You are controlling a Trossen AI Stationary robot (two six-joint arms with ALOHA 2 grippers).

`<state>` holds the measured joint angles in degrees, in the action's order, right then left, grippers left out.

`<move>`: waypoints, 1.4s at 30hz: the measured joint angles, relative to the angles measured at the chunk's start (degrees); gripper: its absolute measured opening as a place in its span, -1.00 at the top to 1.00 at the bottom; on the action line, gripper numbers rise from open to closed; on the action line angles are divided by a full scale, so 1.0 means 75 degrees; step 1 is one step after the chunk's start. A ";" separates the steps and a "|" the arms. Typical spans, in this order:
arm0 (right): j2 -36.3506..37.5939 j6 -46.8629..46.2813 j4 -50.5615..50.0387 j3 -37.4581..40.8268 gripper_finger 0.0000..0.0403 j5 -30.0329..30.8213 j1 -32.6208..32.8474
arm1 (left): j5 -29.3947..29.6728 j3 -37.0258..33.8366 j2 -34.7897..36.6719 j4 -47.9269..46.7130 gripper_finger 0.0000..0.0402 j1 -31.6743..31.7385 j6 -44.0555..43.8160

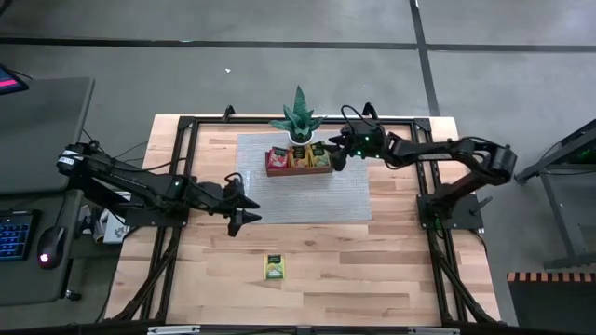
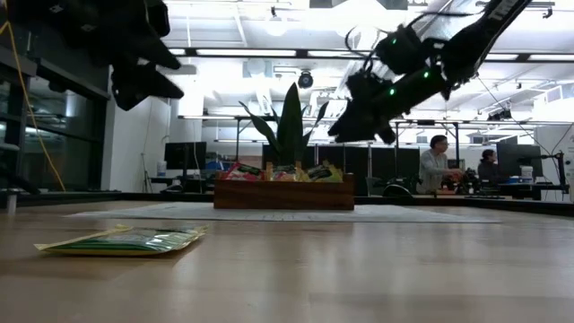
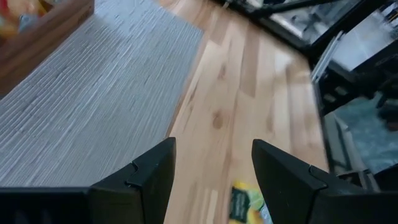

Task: Pick & Place Tea
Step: Put the yellow tea bag into the right section of the wooden organizer

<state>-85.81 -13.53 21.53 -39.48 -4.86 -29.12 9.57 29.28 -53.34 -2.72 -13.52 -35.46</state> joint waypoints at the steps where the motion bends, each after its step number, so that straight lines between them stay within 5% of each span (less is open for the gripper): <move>1: 0.0165 -0.0001 -0.0152 0.0000 0.18 0.0000 0.0053 | -0.0002 0.0000 0.0001 -0.0119 -0.04 0.0000 -0.0001; 10: 0.0887 -0.0400 -0.0647 0.0000 0.19 -0.0196 0.1524 | -0.0514 0.0003 -0.0381 -0.0500 -0.04 -0.0005 -0.0437; 16: 0.0887 -0.0589 -0.0611 0.0000 0.20 0.0832 0.3048 | -0.0701 0.0006 -0.1014 -0.0326 -0.04 -0.0580 -0.0915; 25: 0.0884 -0.1114 -0.0640 0.0000 0.20 0.2386 0.4585 | 0.1031 0.0006 -0.2253 0.0754 -0.04 -0.2453 -0.2582; 33: 0.0341 -0.1240 -0.0473 0.0000 0.20 0.2819 0.5446 | 0.2405 0.0007 -0.3701 0.2527 -0.04 -0.3504 -0.4135; 42: -0.0816 -0.1541 0.0990 -0.0003 0.20 0.2737 0.5973 | 0.1934 0.1545 -0.5563 0.2480 -0.04 -0.3552 -0.3801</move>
<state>-91.92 -25.09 28.96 -39.51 15.67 15.68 24.08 40.86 -95.07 15.88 -40.16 -63.97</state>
